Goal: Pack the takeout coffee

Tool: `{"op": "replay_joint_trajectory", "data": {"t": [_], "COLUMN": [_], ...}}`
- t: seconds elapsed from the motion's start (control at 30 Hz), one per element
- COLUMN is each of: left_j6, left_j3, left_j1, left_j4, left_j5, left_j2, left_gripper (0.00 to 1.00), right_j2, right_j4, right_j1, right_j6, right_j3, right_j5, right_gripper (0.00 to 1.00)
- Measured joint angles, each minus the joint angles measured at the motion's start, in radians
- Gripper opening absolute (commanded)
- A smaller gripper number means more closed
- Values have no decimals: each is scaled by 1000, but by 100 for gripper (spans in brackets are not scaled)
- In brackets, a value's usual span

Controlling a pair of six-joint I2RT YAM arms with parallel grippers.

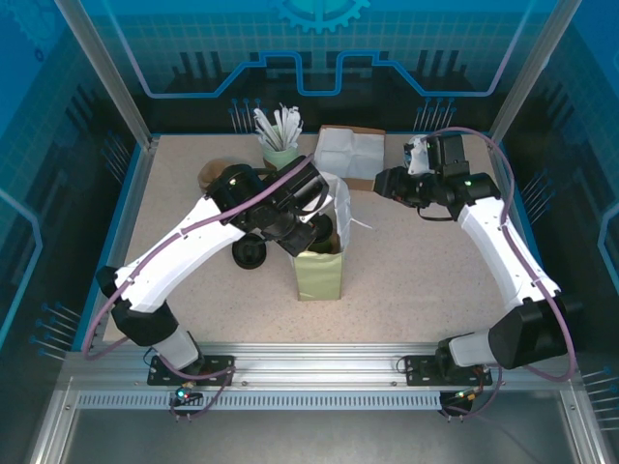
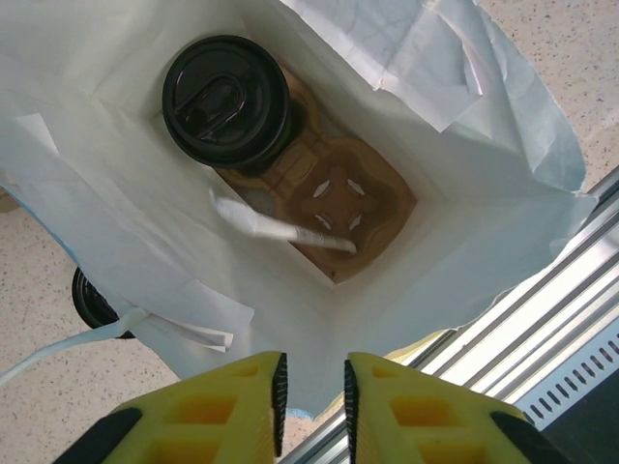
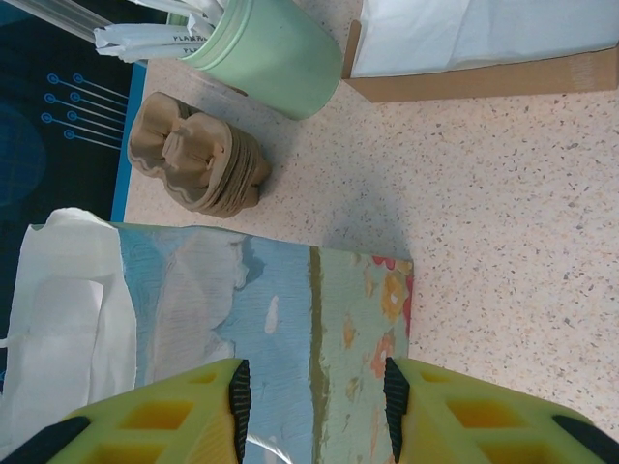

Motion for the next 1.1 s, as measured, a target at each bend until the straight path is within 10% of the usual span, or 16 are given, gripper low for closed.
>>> {"op": "replay_joint_trajectory", "data": {"t": [0.5, 1.1], "left_j6": [-7, -60], "left_j3": [3, -370], "left_j1": [33, 312], "left_j4": [47, 364], "left_j5": [-42, -61], "left_j2": [-59, -494], "left_gripper": [63, 93], "right_j2": [88, 469], "right_j4": [-10, -3], "right_j1": [97, 196], "right_j6": [7, -47], "right_j3": [63, 446], "right_j5": [128, 482], "right_gripper": [43, 45]}}
